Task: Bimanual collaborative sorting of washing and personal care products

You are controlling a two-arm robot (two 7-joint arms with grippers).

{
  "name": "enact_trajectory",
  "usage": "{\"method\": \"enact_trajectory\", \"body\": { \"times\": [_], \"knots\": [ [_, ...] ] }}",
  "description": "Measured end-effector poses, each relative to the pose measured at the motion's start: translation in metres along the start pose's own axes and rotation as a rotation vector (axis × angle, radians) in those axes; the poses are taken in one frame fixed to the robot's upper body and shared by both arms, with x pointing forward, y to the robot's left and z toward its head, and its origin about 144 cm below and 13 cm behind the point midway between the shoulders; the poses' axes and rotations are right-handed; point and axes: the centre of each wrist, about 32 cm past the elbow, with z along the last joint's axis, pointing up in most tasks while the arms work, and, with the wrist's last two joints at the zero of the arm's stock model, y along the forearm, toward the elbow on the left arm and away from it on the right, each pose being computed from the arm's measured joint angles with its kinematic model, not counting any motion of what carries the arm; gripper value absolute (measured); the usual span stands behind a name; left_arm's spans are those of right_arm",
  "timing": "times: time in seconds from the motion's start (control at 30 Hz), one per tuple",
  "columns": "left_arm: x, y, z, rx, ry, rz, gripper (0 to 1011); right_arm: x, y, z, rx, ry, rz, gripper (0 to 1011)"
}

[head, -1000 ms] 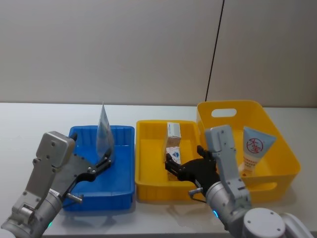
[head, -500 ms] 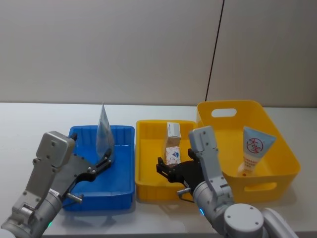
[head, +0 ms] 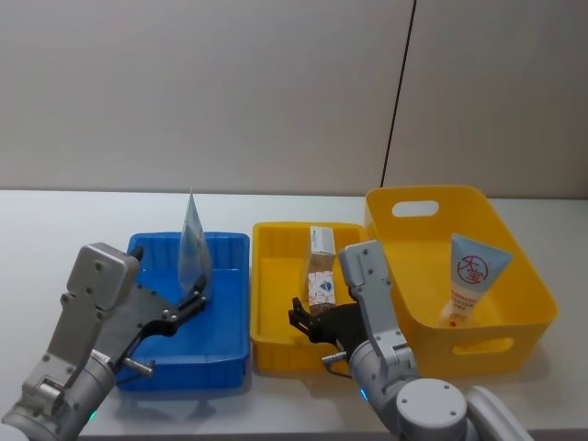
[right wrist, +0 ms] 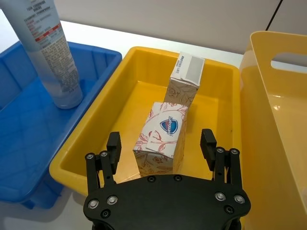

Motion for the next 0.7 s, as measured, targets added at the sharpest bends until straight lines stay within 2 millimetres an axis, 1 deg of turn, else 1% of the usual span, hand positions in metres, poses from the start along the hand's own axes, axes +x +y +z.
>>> {"method": "enact_trajectory", "body": {
  "times": [0.5, 0.6, 0.67, 0.7],
  "knots": [
    [0.0, 0.0, 0.0, 0.0, 0.0, 0.0, 1001, -0.005, 0.009, -0.006, -0.014, -0.008, -0.014, 1000],
    [0.0, 0.0, 0.0, 0.0, 0.0, 0.0, 1001, -0.006, 0.01, -0.007, -0.014, -0.01, -0.015, 929],
    [0.0, 0.0, 0.0, 0.0, 0.0, 0.0, 1001, -0.007, 0.01, -0.008, -0.016, -0.01, -0.015, 905],
    [0.0, 0.0, 0.0, 0.0, 0.0, 0.0, 1001, -0.007, 0.011, -0.008, -0.016, -0.01, -0.015, 857]
  ]
}}
